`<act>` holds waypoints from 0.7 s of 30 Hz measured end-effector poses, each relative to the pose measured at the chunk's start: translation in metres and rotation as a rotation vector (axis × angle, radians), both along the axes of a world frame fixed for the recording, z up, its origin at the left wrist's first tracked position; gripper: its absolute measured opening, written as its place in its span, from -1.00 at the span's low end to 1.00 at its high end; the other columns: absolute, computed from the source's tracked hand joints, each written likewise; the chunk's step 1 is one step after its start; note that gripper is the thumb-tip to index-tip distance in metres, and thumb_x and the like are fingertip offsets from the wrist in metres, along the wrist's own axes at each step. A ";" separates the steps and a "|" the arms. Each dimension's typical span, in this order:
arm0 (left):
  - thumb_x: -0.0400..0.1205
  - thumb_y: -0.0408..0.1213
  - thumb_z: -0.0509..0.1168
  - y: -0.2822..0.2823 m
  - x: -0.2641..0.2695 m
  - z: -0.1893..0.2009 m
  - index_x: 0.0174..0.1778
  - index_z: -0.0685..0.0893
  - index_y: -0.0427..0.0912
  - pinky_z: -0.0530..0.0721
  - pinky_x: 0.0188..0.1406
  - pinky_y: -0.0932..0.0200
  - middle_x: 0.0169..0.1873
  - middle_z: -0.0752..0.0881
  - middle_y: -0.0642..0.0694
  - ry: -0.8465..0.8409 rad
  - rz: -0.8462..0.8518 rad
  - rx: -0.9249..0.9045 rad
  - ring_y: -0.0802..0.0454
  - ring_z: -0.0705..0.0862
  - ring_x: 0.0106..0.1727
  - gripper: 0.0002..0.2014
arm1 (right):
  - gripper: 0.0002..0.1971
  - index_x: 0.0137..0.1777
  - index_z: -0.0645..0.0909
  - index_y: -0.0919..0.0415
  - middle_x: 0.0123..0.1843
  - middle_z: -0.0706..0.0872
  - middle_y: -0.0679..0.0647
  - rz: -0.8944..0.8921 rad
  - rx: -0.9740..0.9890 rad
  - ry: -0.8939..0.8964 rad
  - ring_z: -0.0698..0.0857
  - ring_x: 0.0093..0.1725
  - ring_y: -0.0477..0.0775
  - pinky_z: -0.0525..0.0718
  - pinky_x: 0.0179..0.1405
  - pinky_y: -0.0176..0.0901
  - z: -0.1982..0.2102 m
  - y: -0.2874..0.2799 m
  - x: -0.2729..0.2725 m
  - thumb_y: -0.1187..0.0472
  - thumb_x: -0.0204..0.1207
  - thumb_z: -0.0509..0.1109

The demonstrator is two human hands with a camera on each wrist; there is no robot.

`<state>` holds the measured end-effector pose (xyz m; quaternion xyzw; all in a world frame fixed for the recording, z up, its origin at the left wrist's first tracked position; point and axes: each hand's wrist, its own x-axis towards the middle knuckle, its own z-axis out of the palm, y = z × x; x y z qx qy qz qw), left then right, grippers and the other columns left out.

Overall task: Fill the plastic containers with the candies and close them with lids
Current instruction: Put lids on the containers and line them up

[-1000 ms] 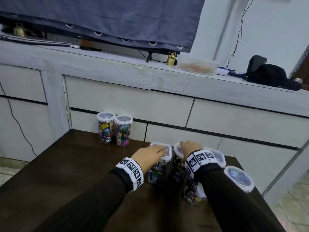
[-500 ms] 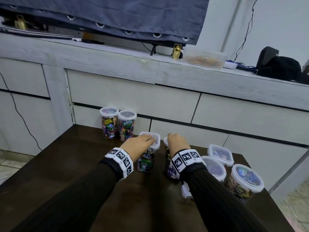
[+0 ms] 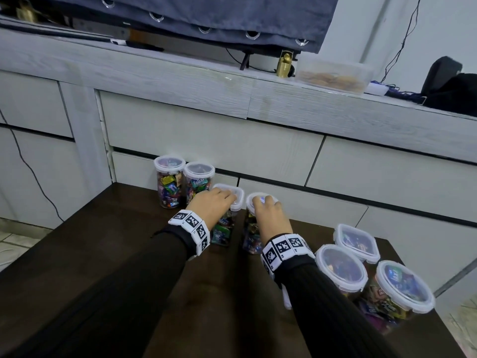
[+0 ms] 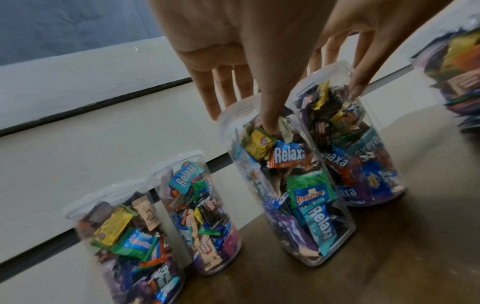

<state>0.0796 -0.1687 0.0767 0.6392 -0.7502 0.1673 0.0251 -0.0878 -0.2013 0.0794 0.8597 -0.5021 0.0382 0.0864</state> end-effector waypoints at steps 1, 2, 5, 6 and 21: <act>0.73 -0.43 0.10 -0.007 0.001 0.001 0.61 0.29 -0.14 0.59 0.29 0.02 0.56 0.42 -0.10 0.001 0.012 0.009 -0.08 0.42 0.54 -0.51 | -0.50 0.49 0.25 0.26 0.39 0.43 0.30 0.010 -0.022 0.019 0.48 0.32 0.37 0.52 0.25 0.05 0.000 -0.006 0.004 0.40 0.57 0.25; 0.73 -0.44 0.09 -0.014 0.001 0.001 0.61 0.29 -0.15 0.60 0.29 0.00 0.56 0.41 -0.10 0.010 0.023 0.023 -0.08 0.42 0.54 -0.52 | -0.53 0.48 0.27 0.26 0.37 0.44 0.31 0.017 -0.038 0.028 0.49 0.30 0.36 0.52 0.24 0.06 -0.001 -0.012 0.008 0.40 0.58 0.22; 0.73 -0.47 0.09 -0.035 0.005 0.003 0.59 0.30 -0.17 0.62 0.29 -0.05 0.56 0.39 -0.13 0.046 0.050 0.054 -0.09 0.41 0.54 -0.53 | -0.58 0.44 0.32 0.27 0.34 0.47 0.32 0.028 -0.061 0.018 0.50 0.26 0.36 0.54 0.21 0.09 -0.001 -0.033 0.019 0.42 0.58 0.17; 0.73 -0.47 0.09 -0.042 0.006 0.003 0.57 0.32 -0.19 0.62 0.28 -0.07 0.54 0.40 -0.15 0.050 0.057 0.053 -0.11 0.42 0.53 -0.54 | -0.58 0.43 0.32 0.27 0.34 0.46 0.33 0.022 -0.062 0.007 0.49 0.27 0.37 0.54 0.20 0.09 -0.002 -0.040 0.022 0.42 0.58 0.17; 0.67 -0.53 0.14 -0.092 0.017 -0.005 0.55 0.35 -0.28 0.44 0.46 -0.03 0.52 0.42 -0.26 0.121 0.061 0.003 -0.14 0.37 0.56 -0.52 | -0.50 0.48 0.32 0.13 0.40 0.39 0.22 -0.035 -0.086 -0.100 0.39 0.36 0.29 0.62 0.02 0.01 -0.012 -0.091 0.030 0.42 0.57 0.26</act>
